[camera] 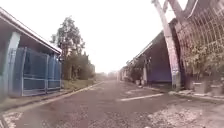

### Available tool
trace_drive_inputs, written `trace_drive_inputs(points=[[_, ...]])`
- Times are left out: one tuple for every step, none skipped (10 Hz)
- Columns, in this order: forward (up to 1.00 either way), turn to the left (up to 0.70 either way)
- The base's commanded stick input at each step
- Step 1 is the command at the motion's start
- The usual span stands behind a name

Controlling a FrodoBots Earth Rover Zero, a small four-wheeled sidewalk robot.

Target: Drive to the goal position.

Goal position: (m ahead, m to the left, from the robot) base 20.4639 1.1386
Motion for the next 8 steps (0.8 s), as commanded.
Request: trace_drive_inputs(points=[[0.70,0.00],[0.70,0.00],[0.70,0.00],[0.70,0.00],[0.70,0.00],[0.70,0.00],[0.70,0.00],[0.70,0.00]])
